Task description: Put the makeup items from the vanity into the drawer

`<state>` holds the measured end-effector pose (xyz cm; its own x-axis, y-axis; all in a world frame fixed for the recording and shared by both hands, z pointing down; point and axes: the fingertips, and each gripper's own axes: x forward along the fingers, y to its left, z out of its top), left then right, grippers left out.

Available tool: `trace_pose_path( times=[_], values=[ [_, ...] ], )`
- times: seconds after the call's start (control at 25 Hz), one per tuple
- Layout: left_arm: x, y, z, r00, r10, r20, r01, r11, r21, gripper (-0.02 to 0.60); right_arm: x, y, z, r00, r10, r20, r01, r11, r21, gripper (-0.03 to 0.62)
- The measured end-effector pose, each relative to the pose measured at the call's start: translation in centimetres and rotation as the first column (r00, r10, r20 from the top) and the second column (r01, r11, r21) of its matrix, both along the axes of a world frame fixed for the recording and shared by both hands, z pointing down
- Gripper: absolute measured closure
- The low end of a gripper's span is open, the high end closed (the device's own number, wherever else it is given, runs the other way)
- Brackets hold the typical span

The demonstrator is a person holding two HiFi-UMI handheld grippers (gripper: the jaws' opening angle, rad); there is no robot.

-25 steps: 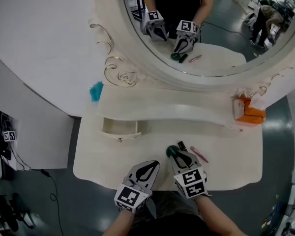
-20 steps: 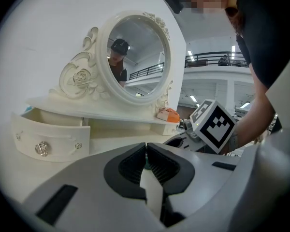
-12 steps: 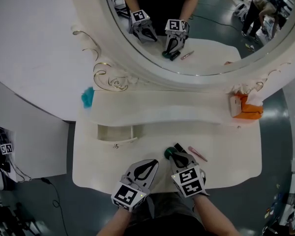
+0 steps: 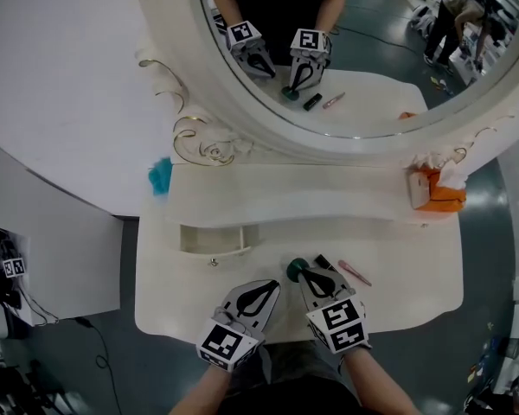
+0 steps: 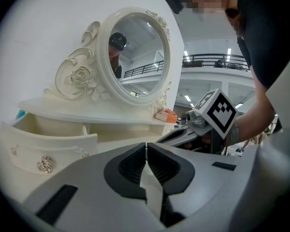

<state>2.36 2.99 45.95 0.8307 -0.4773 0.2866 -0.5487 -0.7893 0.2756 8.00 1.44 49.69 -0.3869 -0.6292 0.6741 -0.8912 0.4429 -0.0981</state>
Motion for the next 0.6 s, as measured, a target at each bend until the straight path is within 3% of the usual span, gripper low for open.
trace_pose_path(
  times=[0.6],
  values=[
    [-6.1,-2.2,-0.9,0.995,-0.097,0.001,0.097,0.995,-0.001,0.561,-8.5,-3.6,-4.6,0.991,-0.114,0.069,0.108,0.99,0.091,0.573]
  ],
)
